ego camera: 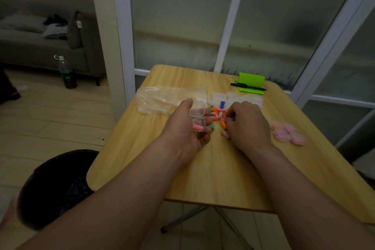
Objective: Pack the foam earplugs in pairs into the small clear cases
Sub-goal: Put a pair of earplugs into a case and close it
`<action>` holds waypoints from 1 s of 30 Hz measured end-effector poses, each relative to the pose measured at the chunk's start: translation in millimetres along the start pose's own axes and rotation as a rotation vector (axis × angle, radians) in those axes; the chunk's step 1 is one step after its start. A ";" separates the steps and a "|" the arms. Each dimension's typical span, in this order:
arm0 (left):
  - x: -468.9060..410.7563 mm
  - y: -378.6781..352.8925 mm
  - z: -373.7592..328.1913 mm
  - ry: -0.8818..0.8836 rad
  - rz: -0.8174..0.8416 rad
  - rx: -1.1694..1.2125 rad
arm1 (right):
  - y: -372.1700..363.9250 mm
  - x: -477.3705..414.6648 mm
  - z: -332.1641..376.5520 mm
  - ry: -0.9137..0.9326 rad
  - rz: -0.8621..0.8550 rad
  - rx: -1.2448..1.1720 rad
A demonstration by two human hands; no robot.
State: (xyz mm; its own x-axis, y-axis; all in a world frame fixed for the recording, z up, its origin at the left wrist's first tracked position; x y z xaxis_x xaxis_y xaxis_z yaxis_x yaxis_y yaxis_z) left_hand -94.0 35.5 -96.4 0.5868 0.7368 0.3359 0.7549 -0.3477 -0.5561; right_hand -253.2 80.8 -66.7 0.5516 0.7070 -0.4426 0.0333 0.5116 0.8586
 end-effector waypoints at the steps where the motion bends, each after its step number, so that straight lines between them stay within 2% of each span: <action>1: 0.3 0.4 0.3 -0.003 -0.003 -0.004 | 0.6 0.3 -0.3 0.001 -0.006 0.001; 14: 0.3 7.4 0.5 0.002 -0.030 -0.040 | 12.6 2.7 -7.5 -0.005 -0.025 -0.078; 18: 0.4 1.5 3.9 0.006 -0.013 -0.049 | 24.5 11.0 -13.6 -0.062 -0.012 -0.229; 22: 2.1 -6.1 10.3 0.029 0.021 -0.056 | 45.7 24.4 -9.2 -0.119 0.009 -0.494; 27: 11.4 -20.0 15.1 0.040 0.103 -0.066 | 70.9 43.6 17.0 -0.024 0.007 -0.691; 30: 15.3 -24.1 18.2 0.044 0.133 -0.056 | 74.5 52.6 28.8 0.055 0.038 -0.710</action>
State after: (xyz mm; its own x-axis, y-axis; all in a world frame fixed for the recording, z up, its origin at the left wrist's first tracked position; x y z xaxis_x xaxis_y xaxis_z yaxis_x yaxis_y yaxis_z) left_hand -108.5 65.7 -91.7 0.6943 0.6561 0.2957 0.6839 -0.4737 -0.5549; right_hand -197.6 142.0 -18.6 0.4982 0.7448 -0.4439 -0.5467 0.6672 0.5059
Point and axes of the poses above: each hand's wrist, its own x-axis away from the middle knuckle, its own y-axis out of the back of the hand, z = x × y, the point moved 7 cm from there along -x, towards the middle knuckle, and after that the axes turned 4 degrees about -y, right-handed, at the moved point
